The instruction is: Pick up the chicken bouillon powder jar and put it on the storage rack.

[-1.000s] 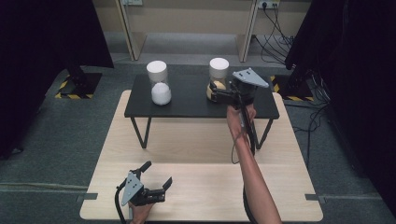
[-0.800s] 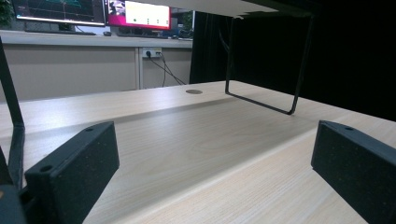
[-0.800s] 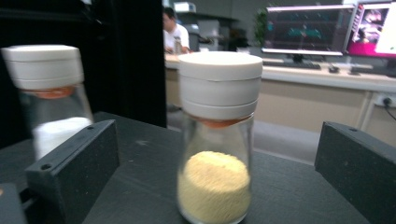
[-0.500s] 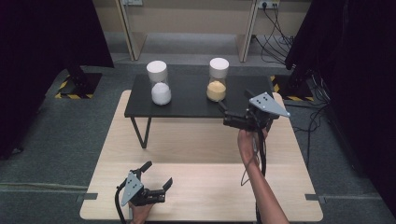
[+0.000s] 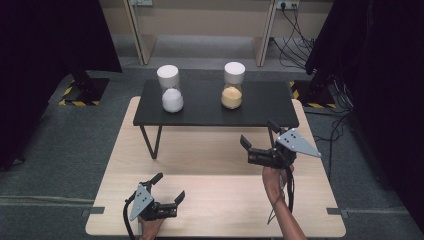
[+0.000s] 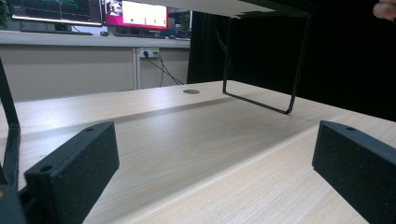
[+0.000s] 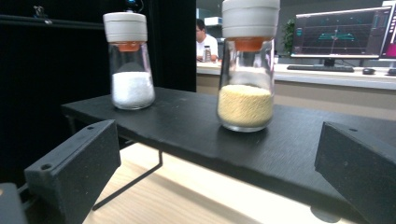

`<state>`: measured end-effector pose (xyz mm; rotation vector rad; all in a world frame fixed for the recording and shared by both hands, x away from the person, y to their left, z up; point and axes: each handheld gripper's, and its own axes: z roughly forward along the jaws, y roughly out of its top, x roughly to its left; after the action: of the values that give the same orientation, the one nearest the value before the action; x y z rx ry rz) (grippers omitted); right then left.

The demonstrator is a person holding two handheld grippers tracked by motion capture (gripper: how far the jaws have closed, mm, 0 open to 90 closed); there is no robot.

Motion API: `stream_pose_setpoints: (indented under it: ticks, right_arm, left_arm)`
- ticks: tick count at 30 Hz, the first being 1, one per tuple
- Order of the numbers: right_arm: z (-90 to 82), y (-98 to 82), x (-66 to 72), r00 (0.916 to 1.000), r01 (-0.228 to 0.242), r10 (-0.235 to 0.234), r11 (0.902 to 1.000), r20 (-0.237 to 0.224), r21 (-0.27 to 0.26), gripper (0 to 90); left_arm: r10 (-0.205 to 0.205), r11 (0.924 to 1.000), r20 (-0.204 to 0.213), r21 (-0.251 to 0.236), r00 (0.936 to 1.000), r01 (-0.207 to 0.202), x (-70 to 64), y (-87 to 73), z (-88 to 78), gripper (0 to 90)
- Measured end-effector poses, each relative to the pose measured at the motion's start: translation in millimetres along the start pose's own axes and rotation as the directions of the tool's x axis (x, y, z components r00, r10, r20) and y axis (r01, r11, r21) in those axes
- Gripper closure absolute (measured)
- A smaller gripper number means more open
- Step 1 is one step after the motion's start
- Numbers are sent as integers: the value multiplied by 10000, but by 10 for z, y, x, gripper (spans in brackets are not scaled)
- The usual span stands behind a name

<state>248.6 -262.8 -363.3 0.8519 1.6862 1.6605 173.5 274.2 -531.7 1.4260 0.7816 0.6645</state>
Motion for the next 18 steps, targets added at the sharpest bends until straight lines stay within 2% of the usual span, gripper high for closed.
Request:
stream_pose_setpoints:
  ticks: [8,11,15,18]
  right_arm:
    - [-114,-269,65,9995,46,-46,10000,-309,19,1]
    - [-161,-387,126,9994,312,-312,9995,-179,8,1]
    - [-227,-576,144,9992,298,-300,9995,-254,-47,1]
    - [-264,-703,170,9987,443,-440,9989,-264,120,1]
  left_arm:
    - [29,10000,25,9,10000,-29,0,0,0,0]
    - [23,10000,27,5,10000,-23,-1,-1,-2,0]
    - [3,10000,39,-5,10000,-3,0,-3,-4,0]
    - [-14,10000,36,-1,10000,14,2,-3,-6,0]
